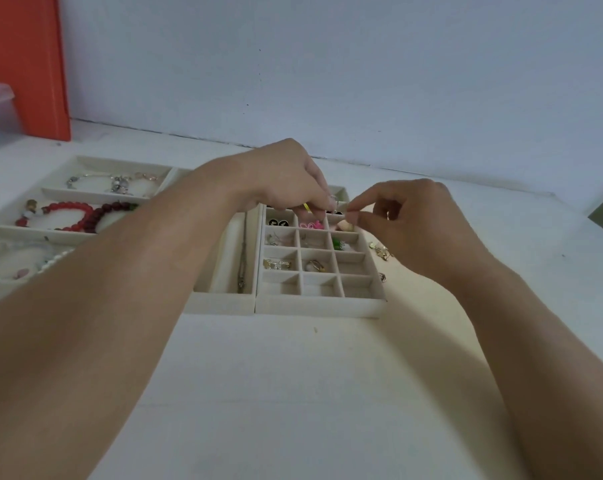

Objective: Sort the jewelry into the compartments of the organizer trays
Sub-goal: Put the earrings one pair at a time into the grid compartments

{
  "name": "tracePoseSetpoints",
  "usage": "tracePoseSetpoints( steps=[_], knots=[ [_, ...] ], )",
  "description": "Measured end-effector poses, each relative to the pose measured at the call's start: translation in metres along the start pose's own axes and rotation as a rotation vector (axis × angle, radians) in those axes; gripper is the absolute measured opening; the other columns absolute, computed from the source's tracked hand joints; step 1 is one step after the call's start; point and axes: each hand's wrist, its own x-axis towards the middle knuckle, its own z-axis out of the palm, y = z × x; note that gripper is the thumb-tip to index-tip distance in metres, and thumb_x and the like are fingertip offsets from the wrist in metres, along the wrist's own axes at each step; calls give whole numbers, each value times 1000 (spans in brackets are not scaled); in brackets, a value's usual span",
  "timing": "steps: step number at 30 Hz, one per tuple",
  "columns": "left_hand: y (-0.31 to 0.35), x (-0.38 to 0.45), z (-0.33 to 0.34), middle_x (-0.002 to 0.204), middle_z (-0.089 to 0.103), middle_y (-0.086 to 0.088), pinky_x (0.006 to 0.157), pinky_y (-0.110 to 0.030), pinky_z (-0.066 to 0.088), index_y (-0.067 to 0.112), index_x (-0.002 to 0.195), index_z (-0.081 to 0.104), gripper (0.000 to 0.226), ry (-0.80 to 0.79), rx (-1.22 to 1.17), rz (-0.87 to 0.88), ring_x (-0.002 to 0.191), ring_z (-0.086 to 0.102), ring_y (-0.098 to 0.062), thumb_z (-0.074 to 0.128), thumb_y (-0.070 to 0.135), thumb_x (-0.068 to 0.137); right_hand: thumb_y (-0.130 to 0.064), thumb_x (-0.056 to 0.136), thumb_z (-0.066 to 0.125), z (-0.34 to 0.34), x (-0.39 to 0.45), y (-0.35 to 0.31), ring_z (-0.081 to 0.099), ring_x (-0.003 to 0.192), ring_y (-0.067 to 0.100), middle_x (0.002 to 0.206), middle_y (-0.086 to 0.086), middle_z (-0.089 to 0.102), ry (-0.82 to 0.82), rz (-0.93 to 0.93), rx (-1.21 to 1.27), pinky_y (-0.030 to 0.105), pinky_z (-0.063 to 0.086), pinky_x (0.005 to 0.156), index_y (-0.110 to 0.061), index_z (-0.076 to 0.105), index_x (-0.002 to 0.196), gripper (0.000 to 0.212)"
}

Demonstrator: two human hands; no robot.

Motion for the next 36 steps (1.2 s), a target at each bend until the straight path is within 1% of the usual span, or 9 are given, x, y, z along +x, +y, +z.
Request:
tracePoseSetpoints(
  steps=[3, 5, 7, 10, 20, 23, 26, 29, 36],
  knots=[
    [2, -2, 2, 80, 78, 1, 67, -19, 50, 15, 85, 79, 8, -56, 8, 7, 67, 65, -8, 78, 23, 86, -36, 83, 80, 5, 0, 1, 49, 56, 9, 70, -11, 62, 78, -29, 88, 19, 39, 55, -39, 75, 88, 8],
    [4, -3, 3, 76, 76, 3, 62, -17, 46, 18, 82, 80, 8, -79, 35, 9, 67, 64, -8, 77, 24, 85, -41, 80, 79, 10, -2, -1, 54, 63, 9, 75, -13, 64, 64, -73, 76, 25, 46, 62, -42, 74, 92, 13],
    [4, -4, 3, 69, 73, 6, 64, -21, 43, 19, 78, 80, 10, -79, 49, 2, 63, 62, -6, 78, 26, 84, -49, 75, 76, 12, -3, -4, 56, 65, 8, 78, -16, 63, 49, -102, 49, 33, 49, 64, -45, 74, 93, 19],
    [5, -4, 3, 64, 70, 8, 59, -20, 42, 16, 79, 80, 14, -67, 49, -8, 58, 59, -4, 79, 30, 83, -45, 75, 82, 14, -2, -4, 57, 68, 10, 80, -18, 62, 57, -103, -15, 39, 51, 66, -46, 75, 95, 22],
    [1, -1, 3, 65, 70, 6, 63, -25, 44, 17, 75, 79, 19, -110, 36, 5, 57, 59, -4, 77, 32, 85, -52, 82, 73, 10, -4, -5, 57, 74, 8, 81, -16, 62, 68, -136, -161, 30, 45, 62, -49, 75, 93, 13],
    [-1, -1, 0, 65, 70, 6, 59, -23, 42, 19, 73, 80, 21, -141, 30, -4, 54, 57, -3, 72, 27, 90, -52, 83, 72, 12, -4, -3, 58, 74, 8, 81, -17, 63, 68, -154, -167, 30, 45, 62, -48, 76, 96, 14],
    [-2, -1, -3, 64, 68, 4, 58, -24, 40, 9, 82, 77, 21, -172, 21, -29, 53, 55, -6, 65, 19, 94, -52, 83, 73, 12, -3, -1, 58, 74, 9, 80, -18, 64, 84, -184, -159, 32, 46, 63, -44, 77, 97, 16],
    [-2, -2, -4, 62, 64, 3, 57, -25, 39, 11, 75, 76, 24, -196, 32, -39, 53, 52, -8, 65, 18, 95, -47, 83, 76, 11, -3, 0, 57, 73, 9, 78, -20, 62, 110, -215, -121, 28, 41, 61, -41, 78, 90, 10],
    [-4, -2, -2, 57, 59, 3, 54, -25, 37, 10, 77, 73, 23, -250, 27, -81, 50, 50, -11, 61, 14, 96, -37, 88, 75, 12, -3, -4, 52, 68, 6, 79, -13, 61, -65, -208, -93, 28, 41, 63, -39, 77, 89, 3]
  ],
)
